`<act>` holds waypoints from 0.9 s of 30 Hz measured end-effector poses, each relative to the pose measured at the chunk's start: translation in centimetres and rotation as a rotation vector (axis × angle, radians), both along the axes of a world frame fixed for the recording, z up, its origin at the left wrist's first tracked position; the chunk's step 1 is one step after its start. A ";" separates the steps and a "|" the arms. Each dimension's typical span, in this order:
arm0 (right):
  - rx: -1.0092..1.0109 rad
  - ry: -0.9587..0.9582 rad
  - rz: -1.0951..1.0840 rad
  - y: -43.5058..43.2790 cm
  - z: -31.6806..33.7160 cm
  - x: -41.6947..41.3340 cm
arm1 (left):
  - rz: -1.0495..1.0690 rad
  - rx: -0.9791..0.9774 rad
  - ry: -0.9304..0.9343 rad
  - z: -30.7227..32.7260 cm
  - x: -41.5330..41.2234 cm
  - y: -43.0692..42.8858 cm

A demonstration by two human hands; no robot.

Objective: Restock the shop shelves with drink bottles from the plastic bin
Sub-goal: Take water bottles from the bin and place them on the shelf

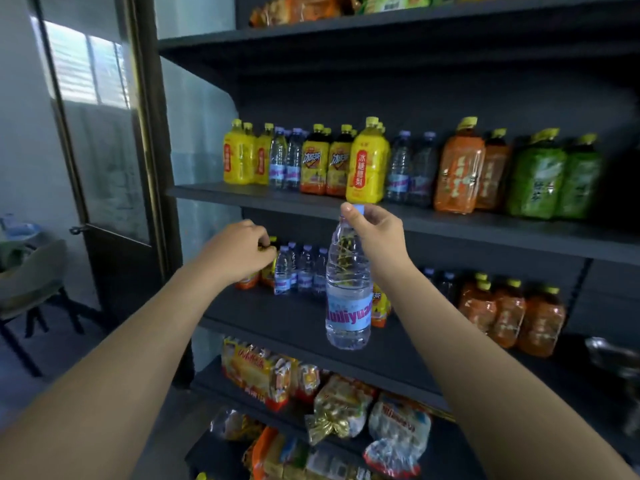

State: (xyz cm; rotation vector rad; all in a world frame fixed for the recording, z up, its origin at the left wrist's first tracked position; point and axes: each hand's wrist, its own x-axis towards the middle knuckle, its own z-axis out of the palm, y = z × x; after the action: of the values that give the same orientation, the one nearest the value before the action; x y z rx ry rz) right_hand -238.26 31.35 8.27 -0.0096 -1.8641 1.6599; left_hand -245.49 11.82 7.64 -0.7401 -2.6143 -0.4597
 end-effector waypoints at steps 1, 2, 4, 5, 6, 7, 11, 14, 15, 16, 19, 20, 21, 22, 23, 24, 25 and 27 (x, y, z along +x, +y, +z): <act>0.003 -0.001 0.002 0.5 -0.4 -0.7 | 0.000 -0.001 -0.009 -0.3 -0.7 0.5; 0.012 0.000 0.003 1.0 -0.8 -1.4 | 0.002 0.001 -0.013 -0.6 -1.4 0.9; 0.006 -0.003 0.011 1.7 -1.8 -2.7 | 0.006 0.007 -0.014 -1.3 -2.7 1.6; -0.007 -0.010 0.015 1.9 -2.3 -3.3 | 0.005 0.013 -0.017 -1.6 -3.2 1.9; -0.022 -0.018 0.016 2.0 -2.9 -4.0 | 0.003 0.016 -0.027 -1.9 -3.8 2.1; -0.038 -0.029 0.017 2.0 -3.4 -4.8 | -0.001 0.018 -0.036 -2.3 -4.3 2.2; -0.105 -0.082 0.025 1.4 -5.6 -8.2 | -0.017 0.033 -0.048 -4.3 -7.2 2.1; -0.130 -0.107 0.020 0.6 -7.4 -11.3 | -0.029 0.031 -0.058 -6.1 -10.3 1.4; -0.144 -0.117 0.013 0.3 -8.1 -12.4 | -0.035 0.033 -0.064 -6.8 -11.5 1.1; -0.159 -0.126 0.003 -0.1 -8.7 -13.6 | -0.042 0.037 -0.070 -7.4 -12.9 0.8; -0.179 -0.161 -0.040 -0.9 -11.0 -17.7 | -0.070 0.042 -0.079 -9.4 -17.3 0.0; -0.176 -0.180 -0.062 -1.2 -11.7 -19.2 | -0.079 0.041 -0.089 -10.0 -18.9 -0.2; -0.168 -0.200 -0.081 -1.5 -12.4 -20.9 | -0.090 0.038 -0.097 -10.7 -20.5 -0.5; -0.165 -0.215 -0.096 -1.8 -13.1 -22.5 | -0.102 0.029 -0.107 -11.4 -22.0 -0.7; -0.173 -0.227 -0.118 -2.0 -13.9 -24.1 | -0.116 0.019 -0.125 -12.1 -23.5 -0.8; -0.185 -0.235 -0.148 -2.1 -14.8 -25.7 | -0.129 0.011 -0.140 -12.7 -25.0 -1.0; -0.191 -0.245 -0.177 -2.2 -15.4 -27.1 | -0.142 0.003 -0.149 -13.3 -26.5 -1.1; -0.206 -0.267 -0.238 -2.3 -16.5 -29.8 | -0.174 -0.031 -0.148 -14.6 -29.3 -1.1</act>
State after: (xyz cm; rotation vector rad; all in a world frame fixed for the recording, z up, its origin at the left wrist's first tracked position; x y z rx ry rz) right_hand -268.07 29.03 -8.27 -0.5418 -1.7877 1.7387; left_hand -274.75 10.70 -6.96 -0.9836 -2.7102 -0.5441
